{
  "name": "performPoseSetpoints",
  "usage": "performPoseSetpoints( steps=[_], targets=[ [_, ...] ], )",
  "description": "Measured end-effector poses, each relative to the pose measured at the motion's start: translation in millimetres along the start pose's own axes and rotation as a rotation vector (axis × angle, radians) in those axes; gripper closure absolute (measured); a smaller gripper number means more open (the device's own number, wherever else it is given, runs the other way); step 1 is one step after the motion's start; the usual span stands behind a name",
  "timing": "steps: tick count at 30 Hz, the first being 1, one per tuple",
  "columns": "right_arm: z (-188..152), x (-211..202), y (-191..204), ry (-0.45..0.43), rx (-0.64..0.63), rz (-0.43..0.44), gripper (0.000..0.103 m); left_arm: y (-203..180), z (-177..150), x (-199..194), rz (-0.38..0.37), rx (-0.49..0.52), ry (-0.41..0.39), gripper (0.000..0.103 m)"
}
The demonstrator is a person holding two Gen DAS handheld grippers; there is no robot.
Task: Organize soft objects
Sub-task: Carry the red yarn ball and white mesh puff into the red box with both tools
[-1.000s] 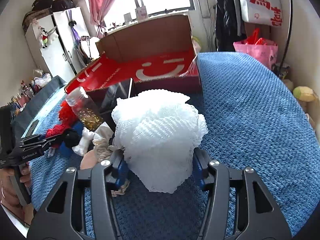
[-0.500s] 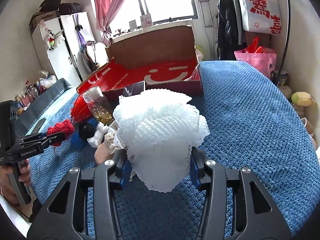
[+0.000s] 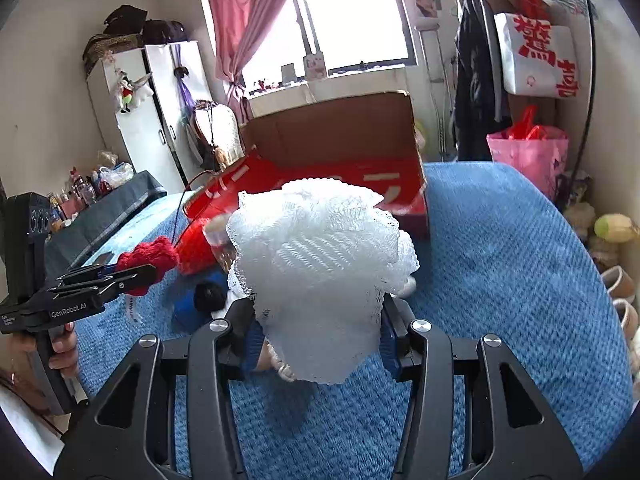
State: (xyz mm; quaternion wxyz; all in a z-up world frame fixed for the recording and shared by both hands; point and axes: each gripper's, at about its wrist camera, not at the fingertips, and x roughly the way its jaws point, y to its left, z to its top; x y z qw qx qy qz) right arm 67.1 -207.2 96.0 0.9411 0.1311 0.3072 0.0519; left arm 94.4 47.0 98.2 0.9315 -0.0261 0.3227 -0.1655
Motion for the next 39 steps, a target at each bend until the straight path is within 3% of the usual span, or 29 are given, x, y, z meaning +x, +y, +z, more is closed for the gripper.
performPoseSetpoints(
  steps=[9,23,33,39],
  targets=[
    [31.4,12.4,7.9,-0.042,-0.045,0.020,0.058,-5.8,28.9,11.5,-0.025,0.037,-0.042,0.067],
    [64.7,52.6,9.3,-0.039,-0.078,0.044,0.058,-3.6,71.6,49.0,-0.066,0.072,-0.012,0.067],
    [91.4,90.7,-2.7,0.011,-0.092,0.046,0.058,-4.8,105.7,81.1,-0.090,0.123,0.038,0.067],
    [109.0,124.9,-13.6,0.094,-0.098,0.065,0.058,0.3,120.6,108.4,-0.101,0.135,0.097,0.067]
  ],
)
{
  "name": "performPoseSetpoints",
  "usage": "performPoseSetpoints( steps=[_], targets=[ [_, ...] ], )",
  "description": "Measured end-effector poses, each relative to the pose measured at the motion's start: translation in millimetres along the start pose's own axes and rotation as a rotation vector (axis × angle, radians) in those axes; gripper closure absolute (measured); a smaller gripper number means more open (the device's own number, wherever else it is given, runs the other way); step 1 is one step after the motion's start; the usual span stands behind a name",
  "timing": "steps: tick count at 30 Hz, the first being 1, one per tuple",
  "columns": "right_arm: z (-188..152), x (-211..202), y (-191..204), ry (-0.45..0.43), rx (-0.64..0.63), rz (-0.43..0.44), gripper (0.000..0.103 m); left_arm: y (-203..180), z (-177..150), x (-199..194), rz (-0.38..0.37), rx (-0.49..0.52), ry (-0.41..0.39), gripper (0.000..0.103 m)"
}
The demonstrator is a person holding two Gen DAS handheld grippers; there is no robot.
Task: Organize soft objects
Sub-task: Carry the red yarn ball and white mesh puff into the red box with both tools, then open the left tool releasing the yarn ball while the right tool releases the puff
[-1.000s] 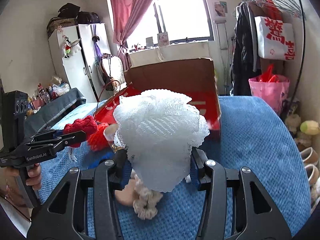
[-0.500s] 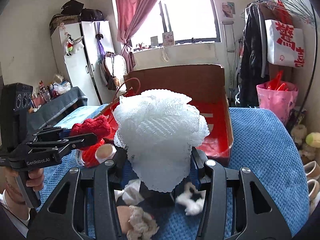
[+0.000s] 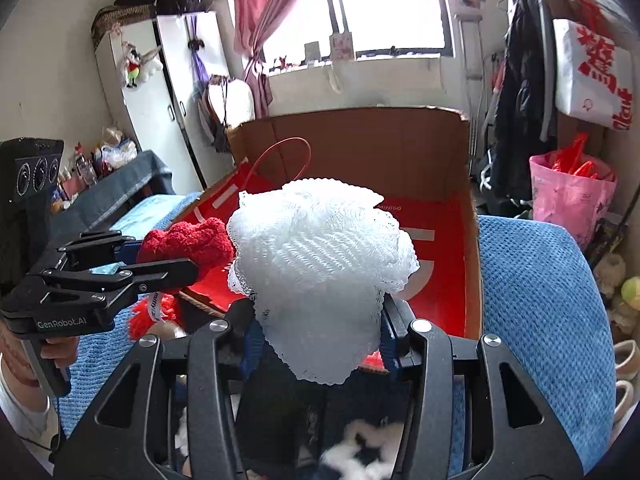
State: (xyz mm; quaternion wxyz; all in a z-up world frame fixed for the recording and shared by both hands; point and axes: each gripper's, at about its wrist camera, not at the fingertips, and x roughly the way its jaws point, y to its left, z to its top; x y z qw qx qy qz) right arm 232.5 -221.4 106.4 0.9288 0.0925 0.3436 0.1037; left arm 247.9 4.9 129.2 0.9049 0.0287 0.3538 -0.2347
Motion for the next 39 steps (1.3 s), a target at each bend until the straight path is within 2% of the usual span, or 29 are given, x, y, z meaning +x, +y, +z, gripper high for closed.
performPoseSetpoints(
  steps=[8,13,22,28,35,39],
  targets=[
    [28.4,43.4,-10.7,0.112,-0.039,-0.014,0.058,19.6,25.2,42.4,0.010,-0.004,0.096,0.067],
    [42.9,80.0,-16.4,0.231,-0.050,-0.018,0.058,36.4,35.9,74.6,-0.011,-0.039,0.187,0.067],
    [52.5,136.0,-28.6,0.403,-0.048,-0.070,0.058,50.2,41.8,124.1,0.038,-0.049,0.296,0.067],
    [56.5,155.9,-36.6,0.432,-0.028,-0.078,0.054,58.4,40.5,142.0,0.042,-0.092,0.325,0.065],
    [57.5,158.4,-42.4,0.443,-0.002,-0.056,0.050,57.8,36.2,141.7,0.041,-0.097,0.321,0.064],
    [58.2,158.4,-41.1,0.450,0.002,-0.049,0.043,63.1,38.7,141.9,0.048,-0.107,0.322,0.054]
  ],
)
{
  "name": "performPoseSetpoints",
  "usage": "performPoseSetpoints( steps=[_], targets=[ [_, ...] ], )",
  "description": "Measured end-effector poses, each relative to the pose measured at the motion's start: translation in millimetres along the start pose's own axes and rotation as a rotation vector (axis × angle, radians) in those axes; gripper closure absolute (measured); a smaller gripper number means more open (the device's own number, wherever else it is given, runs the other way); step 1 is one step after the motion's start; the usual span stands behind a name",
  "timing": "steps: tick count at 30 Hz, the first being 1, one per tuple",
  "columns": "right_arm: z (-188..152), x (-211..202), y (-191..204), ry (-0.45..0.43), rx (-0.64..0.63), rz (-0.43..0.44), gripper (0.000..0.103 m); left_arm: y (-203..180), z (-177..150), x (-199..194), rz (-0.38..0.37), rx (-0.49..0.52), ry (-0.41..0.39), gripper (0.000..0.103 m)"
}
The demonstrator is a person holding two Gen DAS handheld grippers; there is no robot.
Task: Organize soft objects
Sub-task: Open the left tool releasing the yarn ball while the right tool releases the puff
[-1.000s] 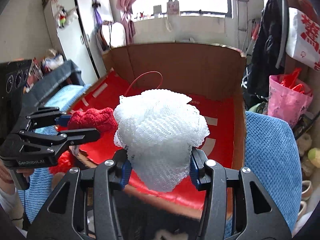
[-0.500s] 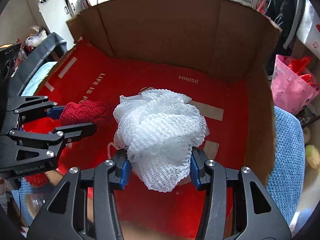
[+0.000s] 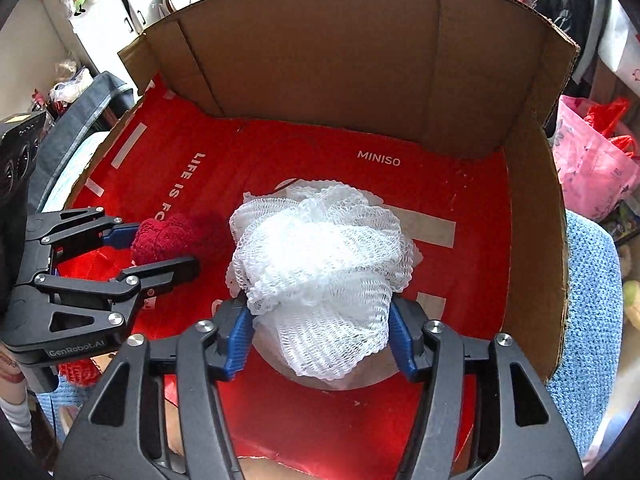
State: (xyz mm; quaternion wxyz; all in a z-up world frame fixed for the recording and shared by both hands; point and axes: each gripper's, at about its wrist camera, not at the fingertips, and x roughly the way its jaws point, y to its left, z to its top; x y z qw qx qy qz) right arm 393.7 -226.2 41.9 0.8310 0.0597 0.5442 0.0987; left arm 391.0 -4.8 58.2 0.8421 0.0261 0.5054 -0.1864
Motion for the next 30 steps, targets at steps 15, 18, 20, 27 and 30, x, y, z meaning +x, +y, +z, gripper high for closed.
performPoseSetpoints(
  steps=[15,18,20,27,30],
  targets=[
    [0.0,-8.4,3.2,-0.011,-0.013,-0.026,0.029,6.4,6.0,-18.8,0.009,-0.029,-0.046,0.024],
    [-0.4,-12.9,2.6,-0.019,-0.008,-0.029,0.026,9.2,4.3,-25.7,0.005,-0.033,-0.064,0.021],
    [-1.1,-17.3,2.3,-0.028,-0.006,-0.034,0.026,8.0,3.1,-32.2,0.002,-0.036,-0.076,0.019],
    [-2.7,-29.4,2.2,-0.048,0.000,-0.042,0.025,4.1,-4.3,-49.7,0.003,-0.029,-0.119,0.011],
    [-3.7,-36.0,2.0,-0.063,0.006,-0.046,0.023,2.1,-9.2,-57.0,0.003,-0.028,-0.132,0.009]
  ],
)
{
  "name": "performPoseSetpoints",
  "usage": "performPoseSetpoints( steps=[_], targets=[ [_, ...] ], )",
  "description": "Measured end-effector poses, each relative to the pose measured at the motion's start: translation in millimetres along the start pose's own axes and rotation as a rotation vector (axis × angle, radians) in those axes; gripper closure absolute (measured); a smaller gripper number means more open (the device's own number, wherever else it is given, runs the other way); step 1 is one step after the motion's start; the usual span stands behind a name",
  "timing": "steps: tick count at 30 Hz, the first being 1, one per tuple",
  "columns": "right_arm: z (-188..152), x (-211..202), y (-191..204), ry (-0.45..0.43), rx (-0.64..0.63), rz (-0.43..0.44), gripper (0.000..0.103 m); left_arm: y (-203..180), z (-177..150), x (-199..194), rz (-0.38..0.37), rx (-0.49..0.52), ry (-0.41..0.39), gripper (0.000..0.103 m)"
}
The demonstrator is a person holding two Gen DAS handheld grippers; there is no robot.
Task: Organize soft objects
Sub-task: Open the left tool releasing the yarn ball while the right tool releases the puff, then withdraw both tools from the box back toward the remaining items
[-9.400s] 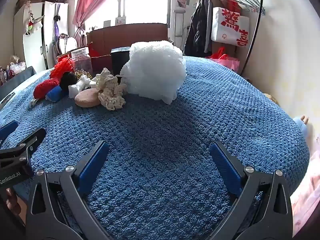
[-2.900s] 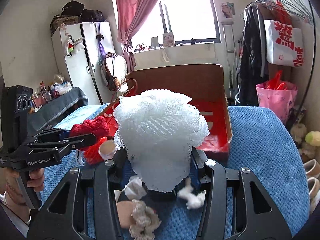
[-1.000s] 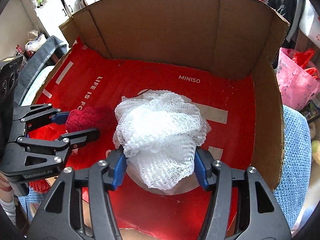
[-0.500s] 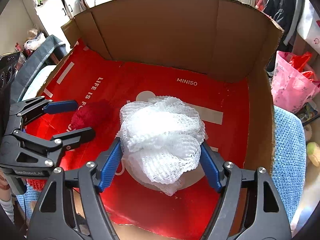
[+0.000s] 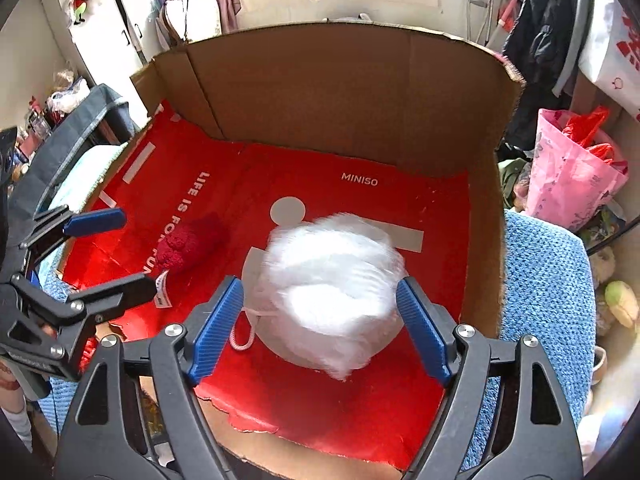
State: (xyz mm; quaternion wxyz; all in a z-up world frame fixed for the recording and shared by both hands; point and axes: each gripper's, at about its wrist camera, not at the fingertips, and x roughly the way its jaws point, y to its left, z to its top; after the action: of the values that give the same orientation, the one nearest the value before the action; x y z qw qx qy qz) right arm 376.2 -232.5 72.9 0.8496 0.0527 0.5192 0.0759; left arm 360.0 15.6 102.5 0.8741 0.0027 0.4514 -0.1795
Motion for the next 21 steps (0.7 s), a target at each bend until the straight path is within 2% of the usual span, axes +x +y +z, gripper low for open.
performPoseSetpoints(
  steps=[5,8,14,21],
  targets=[
    [-3.9,-16.9,0.1,-0.029,0.012,0.006,0.023,-4.6,-6.3,-11.5,0.001,-0.001,-0.021,0.008],
    [-9.4,-33.1,2.4,-0.057,0.012,0.010,0.023,-6.7,-10.1,-24.6,0.001,-0.007,-0.047,0.004],
    [-21.6,-73.7,12.1,-0.136,0.005,0.015,0.016,-16.3,-22.3,-61.1,0.011,-0.001,-0.139,0.000],
    [-50.8,-131.4,26.6,-0.273,-0.018,-0.003,0.011,-27.0,-46.6,-112.0,0.017,0.003,-0.265,0.000]
  ],
)
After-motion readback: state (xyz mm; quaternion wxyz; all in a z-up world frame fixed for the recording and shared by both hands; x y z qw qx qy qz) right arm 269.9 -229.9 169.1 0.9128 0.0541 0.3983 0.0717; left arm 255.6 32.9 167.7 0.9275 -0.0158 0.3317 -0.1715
